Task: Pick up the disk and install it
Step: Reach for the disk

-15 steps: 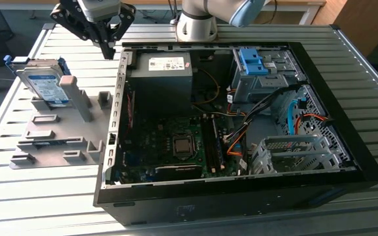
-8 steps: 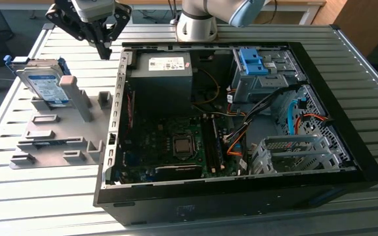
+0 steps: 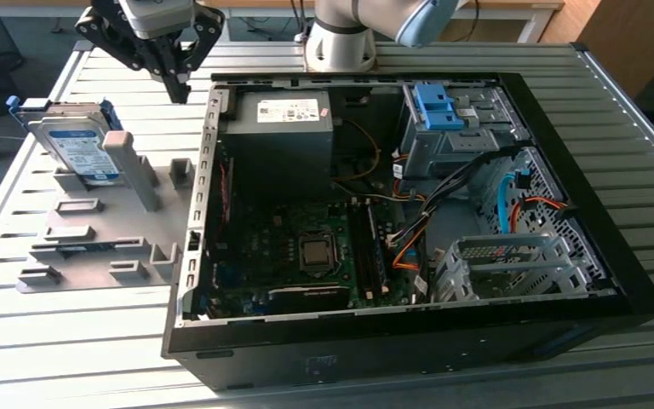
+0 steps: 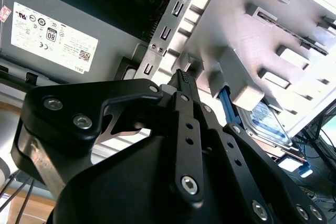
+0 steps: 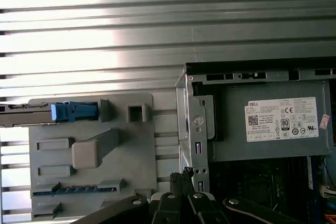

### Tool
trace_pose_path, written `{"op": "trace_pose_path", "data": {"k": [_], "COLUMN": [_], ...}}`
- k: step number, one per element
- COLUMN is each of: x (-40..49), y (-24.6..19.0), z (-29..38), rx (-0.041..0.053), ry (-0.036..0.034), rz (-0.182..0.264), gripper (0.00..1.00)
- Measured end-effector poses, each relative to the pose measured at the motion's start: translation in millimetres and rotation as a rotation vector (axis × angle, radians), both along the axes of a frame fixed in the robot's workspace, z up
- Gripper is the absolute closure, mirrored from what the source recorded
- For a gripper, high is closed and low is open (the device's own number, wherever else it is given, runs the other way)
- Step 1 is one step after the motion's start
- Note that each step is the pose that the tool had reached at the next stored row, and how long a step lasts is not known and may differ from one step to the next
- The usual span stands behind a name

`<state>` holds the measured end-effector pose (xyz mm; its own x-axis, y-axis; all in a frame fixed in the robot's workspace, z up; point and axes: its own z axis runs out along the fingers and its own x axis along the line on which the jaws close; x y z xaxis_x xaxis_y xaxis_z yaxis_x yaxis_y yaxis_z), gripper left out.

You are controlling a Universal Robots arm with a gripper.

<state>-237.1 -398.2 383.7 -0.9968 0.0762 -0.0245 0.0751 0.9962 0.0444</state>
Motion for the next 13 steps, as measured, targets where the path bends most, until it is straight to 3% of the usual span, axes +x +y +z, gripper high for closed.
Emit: {"op": "trace_pose_path", "data": {"k": [13], "x": [-6.4], "y": [0.0], "z": [-0.3], "rx": [0.0], "ry": [0.0], "rz": [0.0], "gripper": [0.89]}}
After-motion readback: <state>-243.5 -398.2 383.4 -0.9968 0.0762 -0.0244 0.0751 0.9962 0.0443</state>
